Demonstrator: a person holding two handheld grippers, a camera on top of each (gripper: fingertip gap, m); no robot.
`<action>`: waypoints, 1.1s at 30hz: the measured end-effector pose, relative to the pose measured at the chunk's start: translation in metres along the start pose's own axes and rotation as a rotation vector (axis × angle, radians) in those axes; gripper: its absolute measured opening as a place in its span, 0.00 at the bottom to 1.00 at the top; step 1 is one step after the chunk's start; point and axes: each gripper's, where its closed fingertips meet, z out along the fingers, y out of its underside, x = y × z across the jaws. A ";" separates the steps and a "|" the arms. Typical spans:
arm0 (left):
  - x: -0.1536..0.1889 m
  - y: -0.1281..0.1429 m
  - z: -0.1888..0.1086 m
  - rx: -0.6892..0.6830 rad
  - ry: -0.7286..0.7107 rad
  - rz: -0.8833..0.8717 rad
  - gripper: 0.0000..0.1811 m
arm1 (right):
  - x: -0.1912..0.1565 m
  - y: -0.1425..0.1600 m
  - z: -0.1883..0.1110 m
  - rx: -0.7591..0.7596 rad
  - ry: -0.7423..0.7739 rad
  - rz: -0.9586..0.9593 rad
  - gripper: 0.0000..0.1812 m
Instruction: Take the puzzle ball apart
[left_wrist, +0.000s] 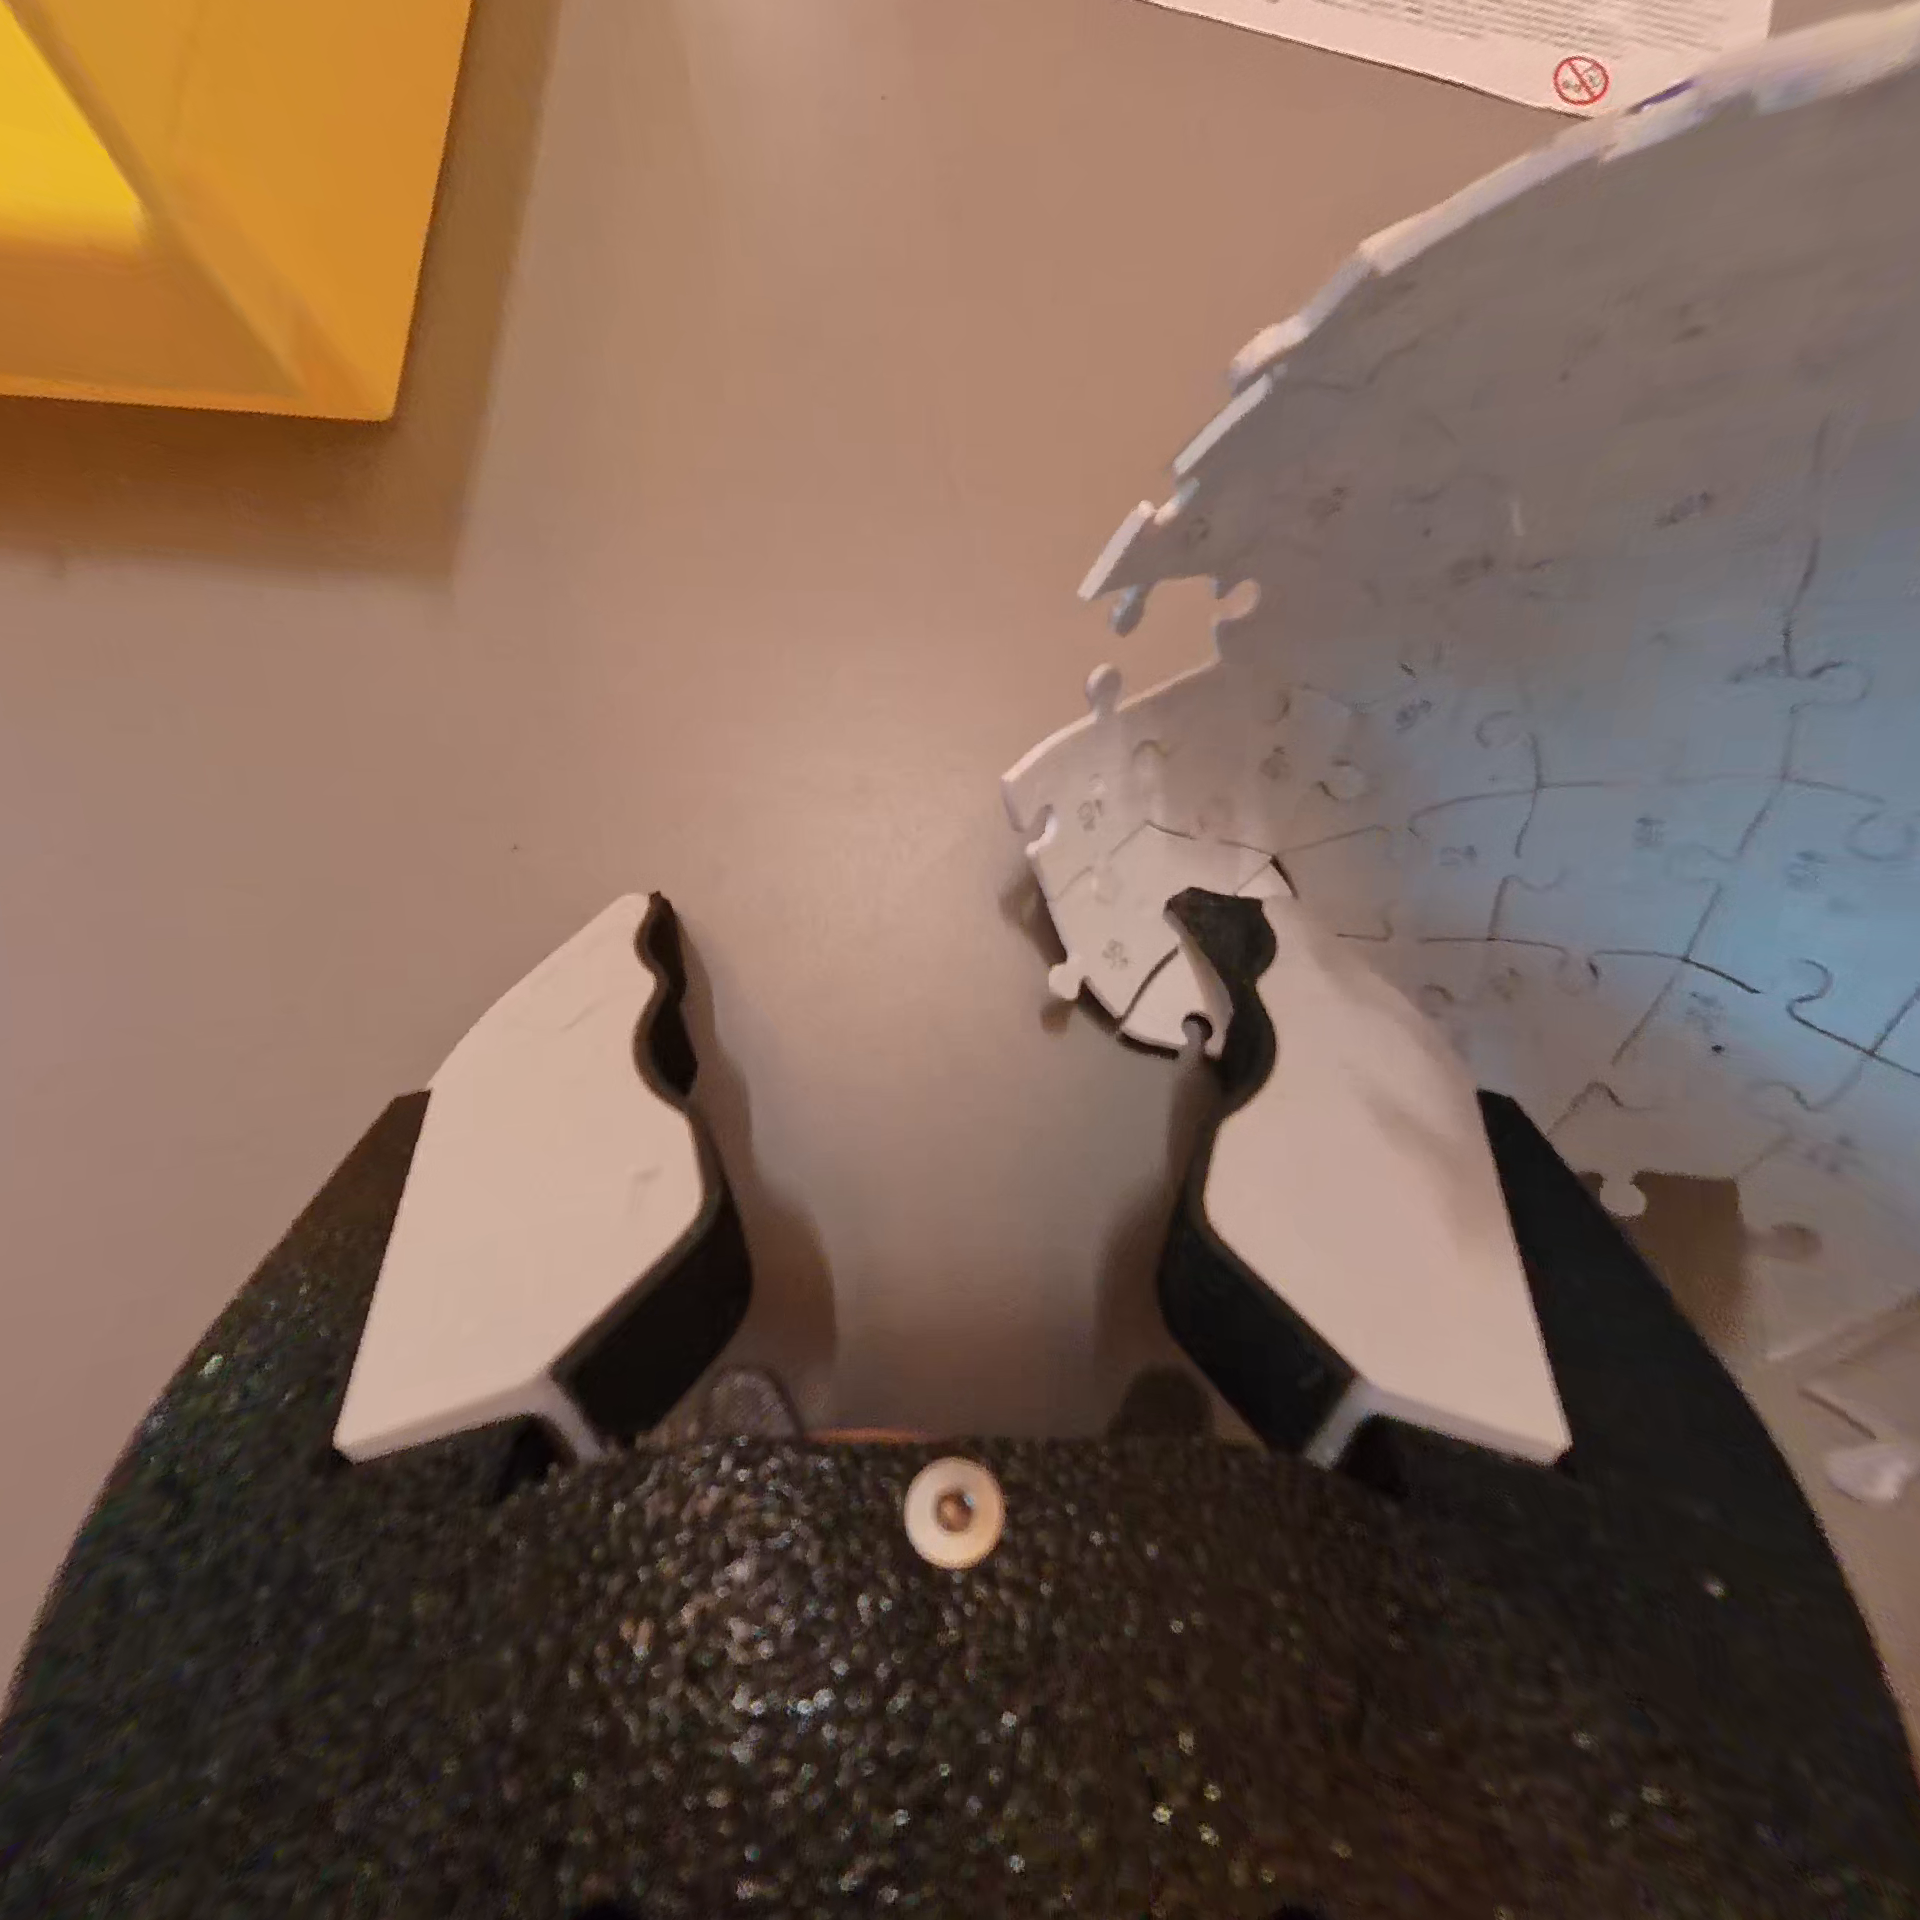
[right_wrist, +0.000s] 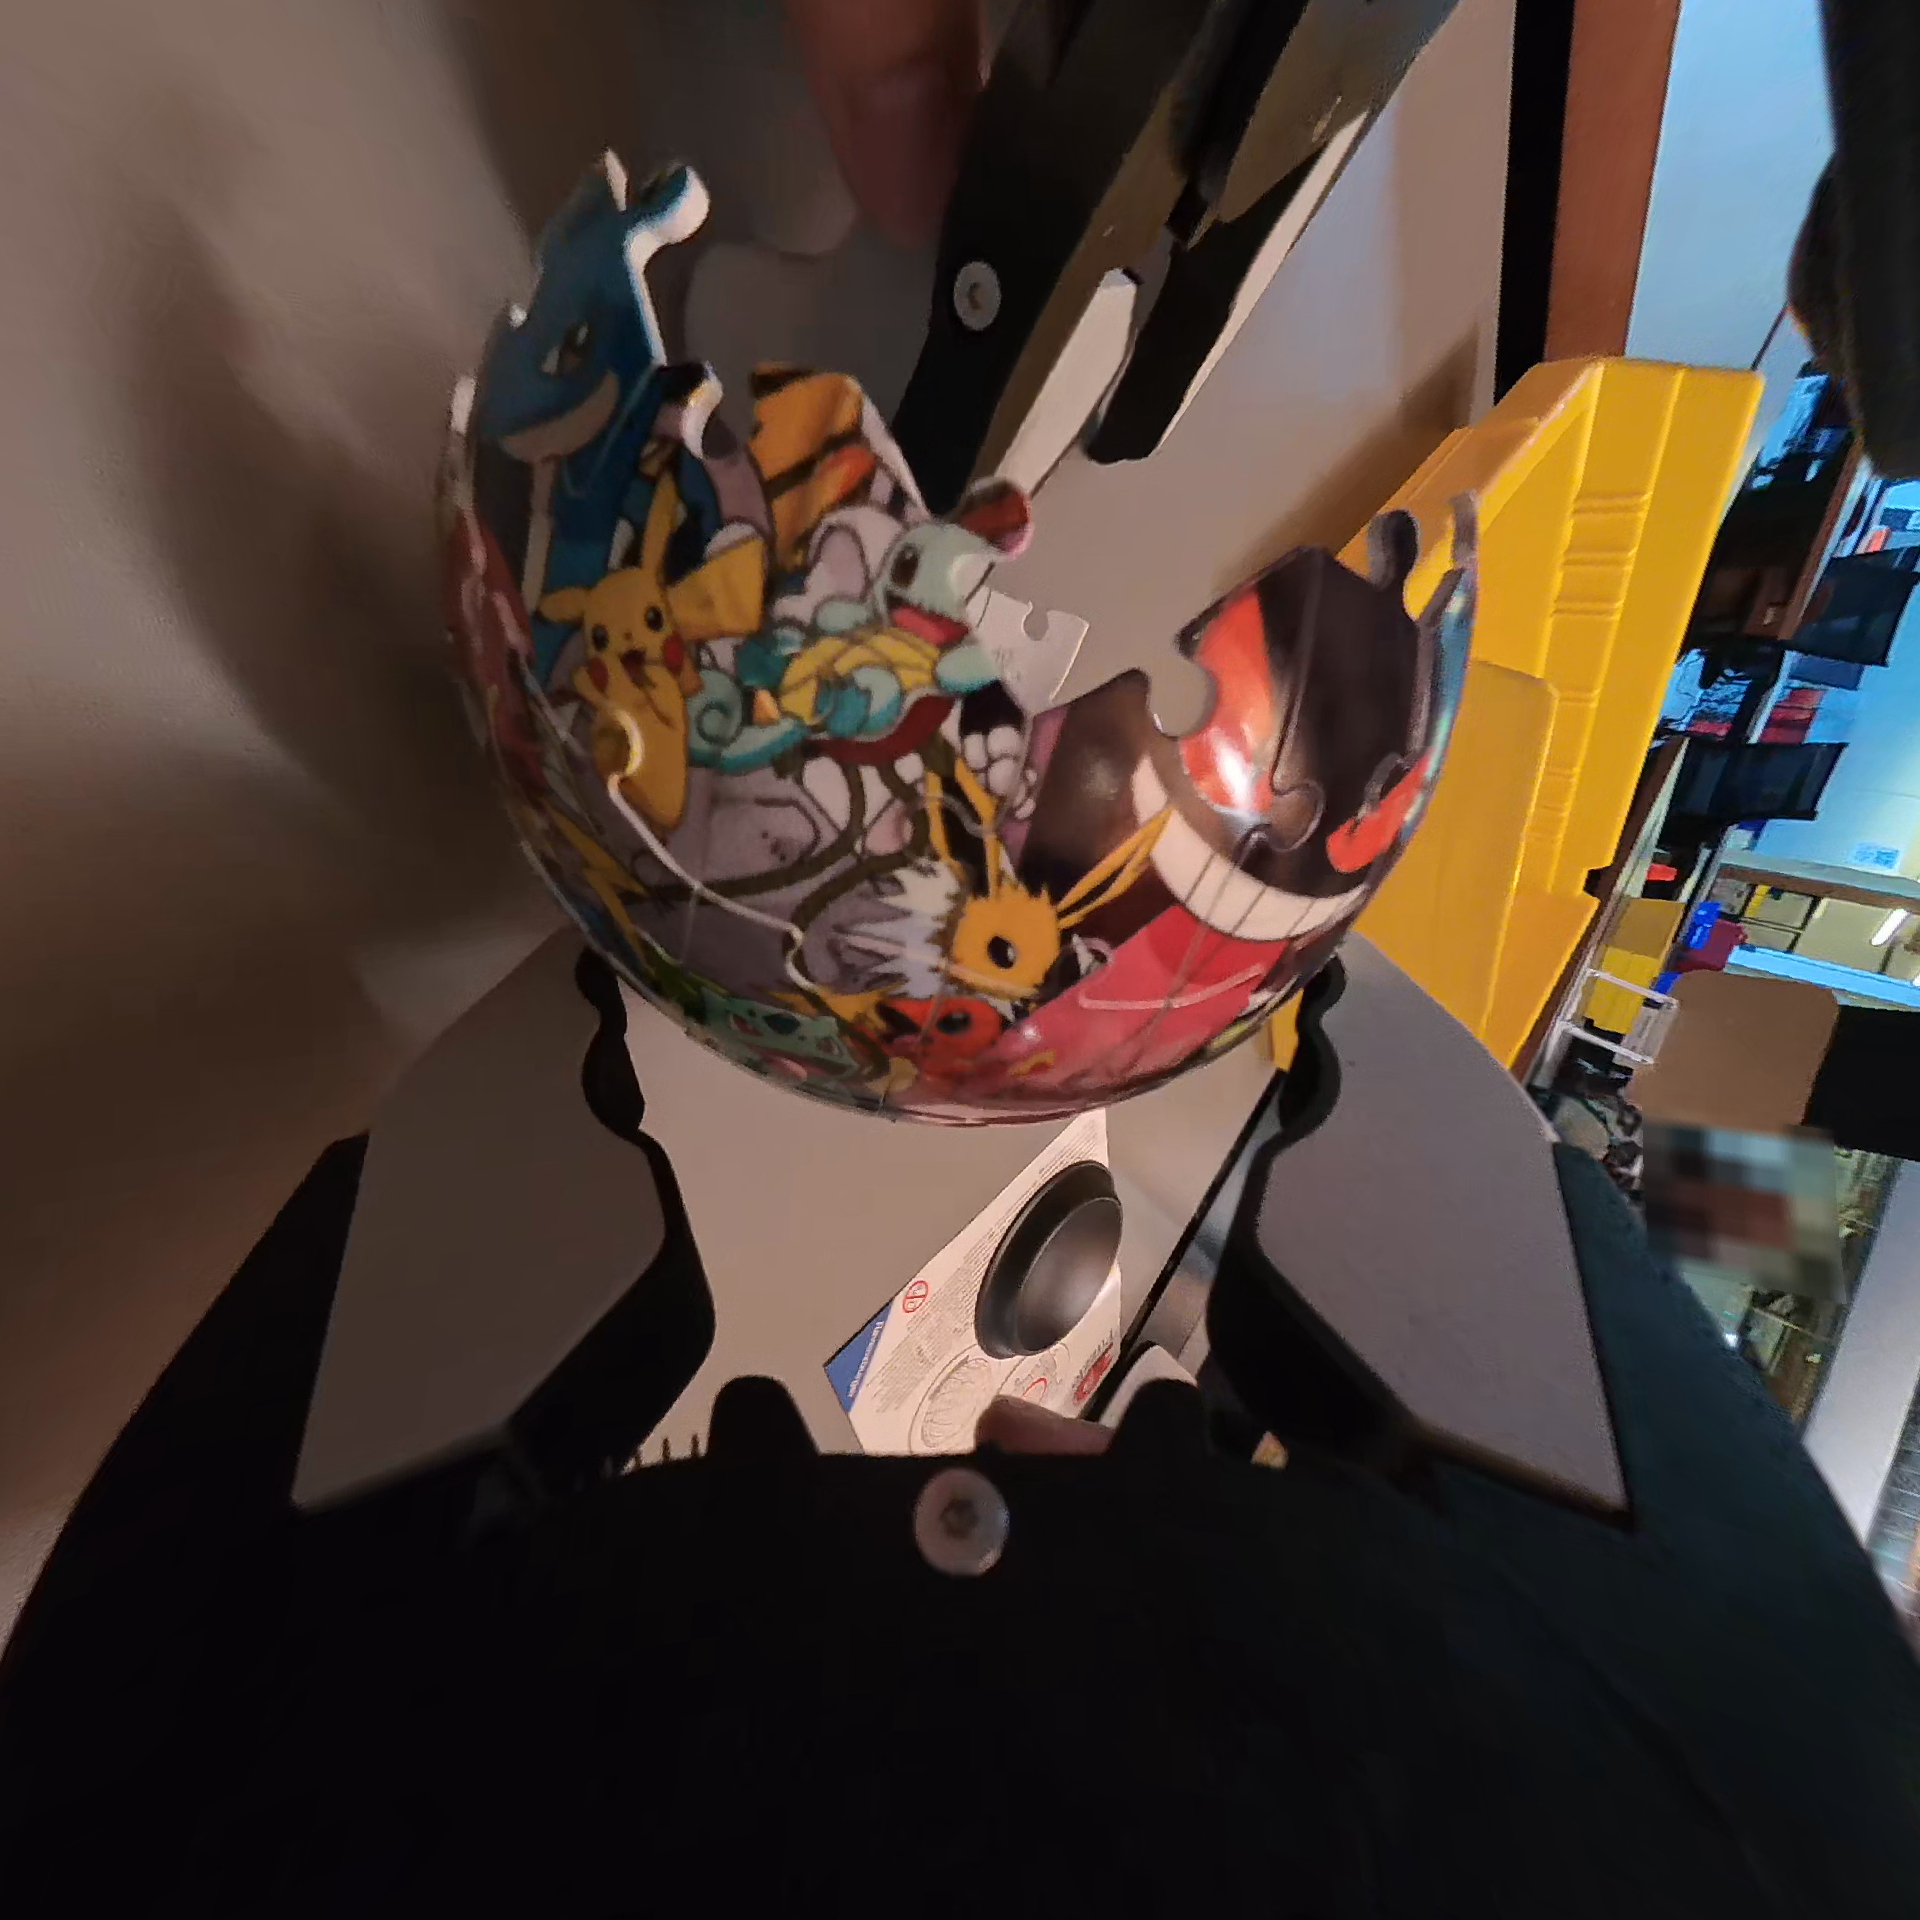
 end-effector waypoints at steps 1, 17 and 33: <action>0.000 0.000 0.000 -0.001 0.002 0.002 0.54 | -0.002 -0.001 -0.002 0.003 0.008 -0.006 0.68; 0.012 -0.005 -0.007 0.017 -0.014 0.115 0.49 | -0.009 -0.008 -0.012 0.025 0.182 -0.084 0.64; 0.017 0.004 -0.007 -0.008 0.053 0.162 0.50 | -0.006 -0.008 -0.007 0.087 0.025 0.029 0.65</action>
